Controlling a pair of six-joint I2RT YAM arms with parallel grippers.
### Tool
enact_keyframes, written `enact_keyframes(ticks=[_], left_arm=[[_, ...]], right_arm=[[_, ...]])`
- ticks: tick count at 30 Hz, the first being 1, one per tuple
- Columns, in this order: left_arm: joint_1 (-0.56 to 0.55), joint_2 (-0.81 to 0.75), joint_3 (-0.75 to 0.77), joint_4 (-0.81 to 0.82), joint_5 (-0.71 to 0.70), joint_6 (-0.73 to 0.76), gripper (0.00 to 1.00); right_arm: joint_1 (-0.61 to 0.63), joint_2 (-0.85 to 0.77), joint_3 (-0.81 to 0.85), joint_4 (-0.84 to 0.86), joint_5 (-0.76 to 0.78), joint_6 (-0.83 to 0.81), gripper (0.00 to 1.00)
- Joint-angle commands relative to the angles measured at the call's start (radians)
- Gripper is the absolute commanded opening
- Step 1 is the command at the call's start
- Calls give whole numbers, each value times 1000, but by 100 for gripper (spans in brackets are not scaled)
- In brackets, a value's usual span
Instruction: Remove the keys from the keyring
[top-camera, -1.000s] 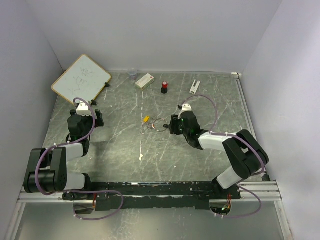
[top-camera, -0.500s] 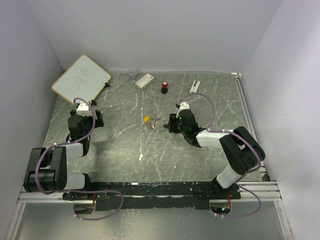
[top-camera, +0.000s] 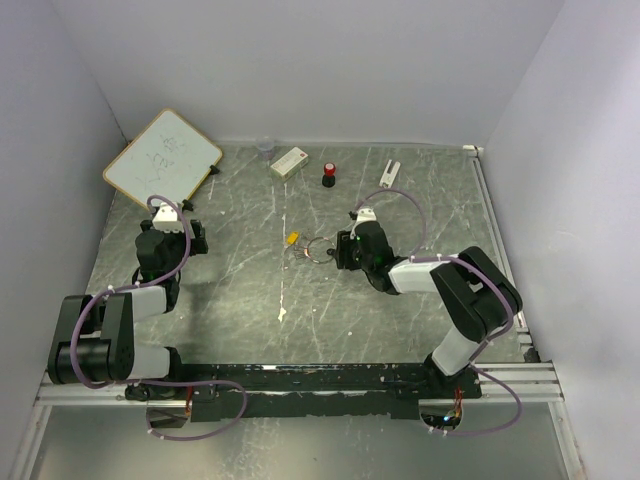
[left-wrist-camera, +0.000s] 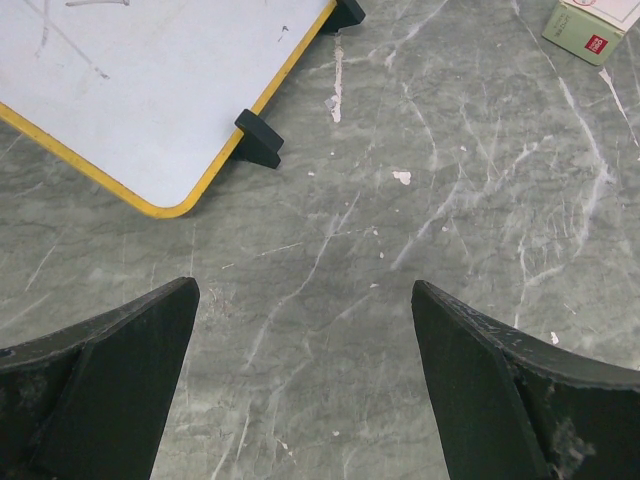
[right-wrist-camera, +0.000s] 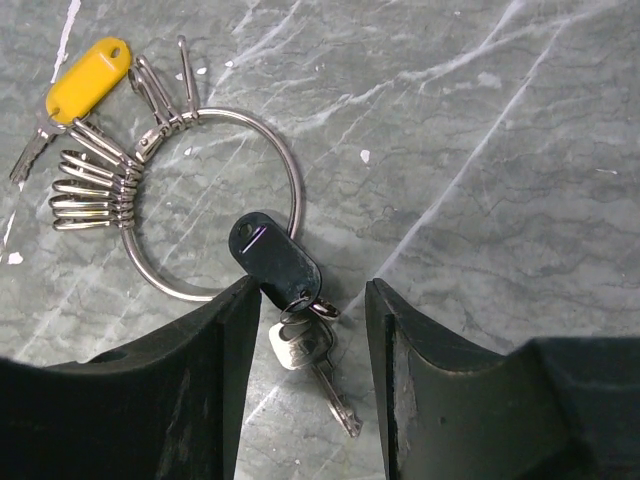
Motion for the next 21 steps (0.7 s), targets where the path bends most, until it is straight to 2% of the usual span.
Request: enact_keyframes(ticks=[1,6,13,16,21], left_arm=[[-5,5,31,12,-3,-9,99],[-6,9,34,11,-2,-8,99],[-5,4,31,14,-11,-8,99],[-5,5,31,13,-10,-9,99],[-5,6,32,12,-9,-9,99]], right_arm=[[10,19,-1,11,-12,-1,46],[18,23,-9,7,-6,4,46],[34,40,-8,-20,19,3,40],[43,42,-11,-33,32,5,35],[53,32,-10,-49,48,5,13]])
